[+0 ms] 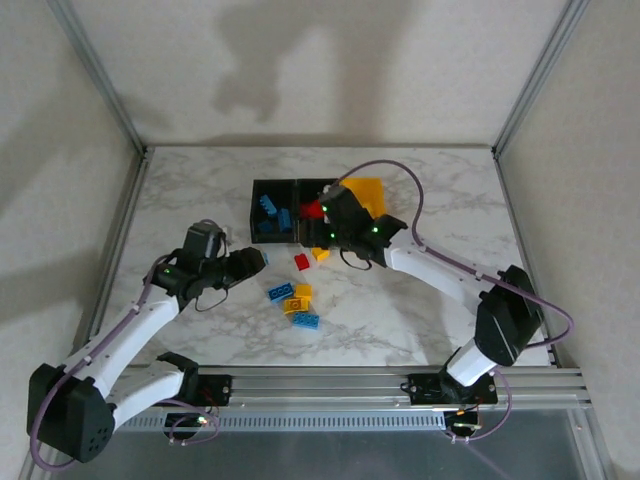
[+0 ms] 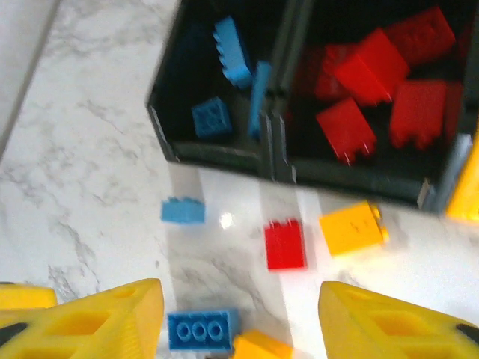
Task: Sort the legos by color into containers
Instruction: Pick up the lego from the center of the table.
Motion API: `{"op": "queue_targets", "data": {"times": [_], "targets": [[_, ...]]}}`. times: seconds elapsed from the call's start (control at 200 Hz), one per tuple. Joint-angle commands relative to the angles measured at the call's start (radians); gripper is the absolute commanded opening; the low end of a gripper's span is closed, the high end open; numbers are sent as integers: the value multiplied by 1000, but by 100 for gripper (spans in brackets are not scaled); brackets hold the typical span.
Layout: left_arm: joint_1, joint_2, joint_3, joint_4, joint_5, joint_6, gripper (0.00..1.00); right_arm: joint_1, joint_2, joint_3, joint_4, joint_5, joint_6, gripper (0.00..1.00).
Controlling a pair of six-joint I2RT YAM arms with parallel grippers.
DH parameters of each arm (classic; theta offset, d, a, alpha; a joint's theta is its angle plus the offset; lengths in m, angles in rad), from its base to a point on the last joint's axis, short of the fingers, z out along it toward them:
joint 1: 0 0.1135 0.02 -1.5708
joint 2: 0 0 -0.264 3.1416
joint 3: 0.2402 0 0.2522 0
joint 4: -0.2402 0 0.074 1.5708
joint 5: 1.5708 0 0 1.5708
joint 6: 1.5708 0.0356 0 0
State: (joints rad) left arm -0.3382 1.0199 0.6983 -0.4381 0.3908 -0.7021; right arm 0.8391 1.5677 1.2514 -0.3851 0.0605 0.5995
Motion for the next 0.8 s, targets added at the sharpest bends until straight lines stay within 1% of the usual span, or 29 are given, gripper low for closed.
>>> {"op": "queue_targets", "data": {"times": [0.0,0.065,0.165,0.365,0.496,0.796], "targets": [[-36,7,-30,45,-28,-38,60,24,-46,-93,-13,41,56,62],[-48,-3,-51,62,-14,-56,60,41,-60,-129,-15,52,84,66],[-59,-30,-92,67,1,-77,60,70,-57,-164,-12,54,122,68],[-65,-97,-151,1,6,-93,60,130,6,-189,10,27,186,69],[-66,-117,-168,-52,-16,-88,60,148,71,-176,24,8,206,68],[-68,-102,-183,-14,-9,-92,60,153,206,-123,50,-24,206,67]]}}
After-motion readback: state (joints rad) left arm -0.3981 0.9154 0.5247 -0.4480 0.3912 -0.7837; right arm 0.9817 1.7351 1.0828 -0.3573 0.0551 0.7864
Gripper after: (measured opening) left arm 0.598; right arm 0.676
